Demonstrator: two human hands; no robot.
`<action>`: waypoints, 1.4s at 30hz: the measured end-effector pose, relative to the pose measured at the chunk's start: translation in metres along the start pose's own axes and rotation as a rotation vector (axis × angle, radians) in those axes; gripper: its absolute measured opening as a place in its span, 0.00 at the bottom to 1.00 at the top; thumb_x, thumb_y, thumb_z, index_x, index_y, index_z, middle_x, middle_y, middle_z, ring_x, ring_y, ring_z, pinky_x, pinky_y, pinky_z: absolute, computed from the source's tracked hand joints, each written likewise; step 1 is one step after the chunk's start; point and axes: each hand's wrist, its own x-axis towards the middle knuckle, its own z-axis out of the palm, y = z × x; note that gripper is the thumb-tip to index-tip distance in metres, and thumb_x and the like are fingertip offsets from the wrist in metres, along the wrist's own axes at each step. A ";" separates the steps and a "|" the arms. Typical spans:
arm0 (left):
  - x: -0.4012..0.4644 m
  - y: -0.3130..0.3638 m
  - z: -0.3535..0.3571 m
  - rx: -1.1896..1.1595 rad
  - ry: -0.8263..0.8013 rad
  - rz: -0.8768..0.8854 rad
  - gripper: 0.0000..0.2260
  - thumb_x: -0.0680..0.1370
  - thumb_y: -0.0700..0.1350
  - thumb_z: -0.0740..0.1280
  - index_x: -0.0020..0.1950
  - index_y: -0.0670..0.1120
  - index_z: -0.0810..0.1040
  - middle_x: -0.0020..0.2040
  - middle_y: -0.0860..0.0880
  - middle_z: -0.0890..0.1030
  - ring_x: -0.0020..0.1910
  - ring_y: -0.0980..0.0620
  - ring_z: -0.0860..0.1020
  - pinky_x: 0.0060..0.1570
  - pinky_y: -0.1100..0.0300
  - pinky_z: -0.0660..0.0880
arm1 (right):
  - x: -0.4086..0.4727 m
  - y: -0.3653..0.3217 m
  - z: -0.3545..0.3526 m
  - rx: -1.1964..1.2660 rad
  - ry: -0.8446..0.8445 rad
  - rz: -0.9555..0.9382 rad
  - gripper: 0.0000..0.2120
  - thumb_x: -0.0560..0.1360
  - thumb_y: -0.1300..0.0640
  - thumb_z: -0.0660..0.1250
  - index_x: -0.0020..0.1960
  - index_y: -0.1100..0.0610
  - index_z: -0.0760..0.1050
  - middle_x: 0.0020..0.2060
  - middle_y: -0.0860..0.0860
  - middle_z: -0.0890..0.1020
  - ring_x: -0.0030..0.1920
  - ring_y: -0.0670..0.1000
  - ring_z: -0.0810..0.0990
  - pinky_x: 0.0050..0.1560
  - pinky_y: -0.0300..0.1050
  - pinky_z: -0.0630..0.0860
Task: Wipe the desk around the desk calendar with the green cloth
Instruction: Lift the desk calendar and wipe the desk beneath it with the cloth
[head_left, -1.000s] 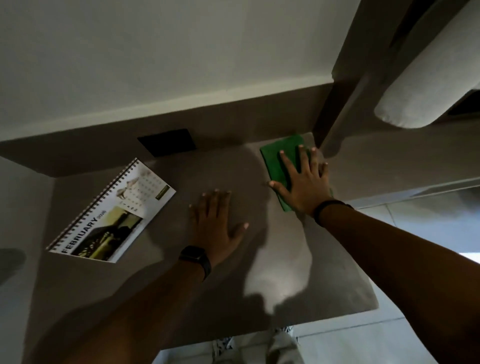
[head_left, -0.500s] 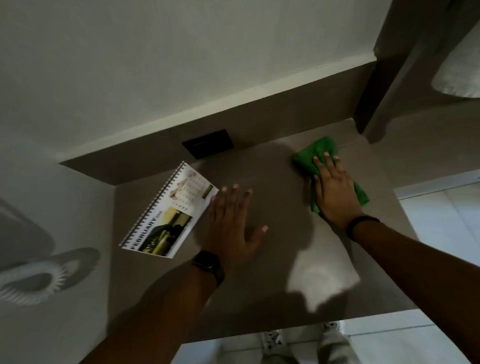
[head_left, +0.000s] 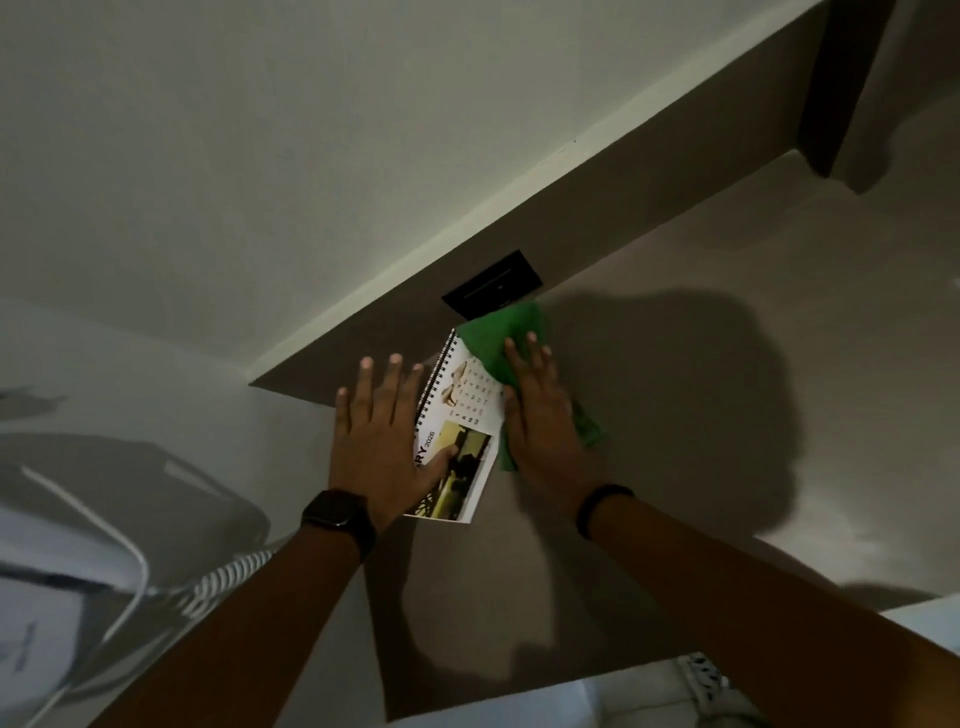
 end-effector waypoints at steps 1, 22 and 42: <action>0.001 0.000 0.004 -0.007 0.022 0.012 0.46 0.76 0.72 0.61 0.86 0.47 0.55 0.87 0.41 0.53 0.85 0.36 0.45 0.79 0.28 0.52 | 0.001 -0.004 0.013 0.047 0.002 0.004 0.27 0.88 0.53 0.54 0.85 0.49 0.53 0.86 0.52 0.49 0.85 0.56 0.44 0.80 0.60 0.50; 0.001 -0.001 0.022 -0.066 0.077 -0.004 0.47 0.75 0.74 0.63 0.86 0.52 0.50 0.86 0.45 0.43 0.85 0.37 0.41 0.79 0.32 0.47 | -0.035 0.023 0.081 -0.098 -0.090 -0.134 0.45 0.81 0.67 0.60 0.85 0.41 0.39 0.83 0.46 0.29 0.83 0.55 0.29 0.77 0.67 0.67; -0.002 0.009 0.013 -0.264 0.062 -0.025 0.46 0.76 0.71 0.65 0.86 0.50 0.53 0.87 0.44 0.51 0.85 0.42 0.41 0.78 0.33 0.60 | -0.025 0.025 0.063 -0.181 -0.171 -0.238 0.50 0.78 0.72 0.63 0.84 0.37 0.40 0.83 0.47 0.29 0.83 0.59 0.31 0.75 0.65 0.70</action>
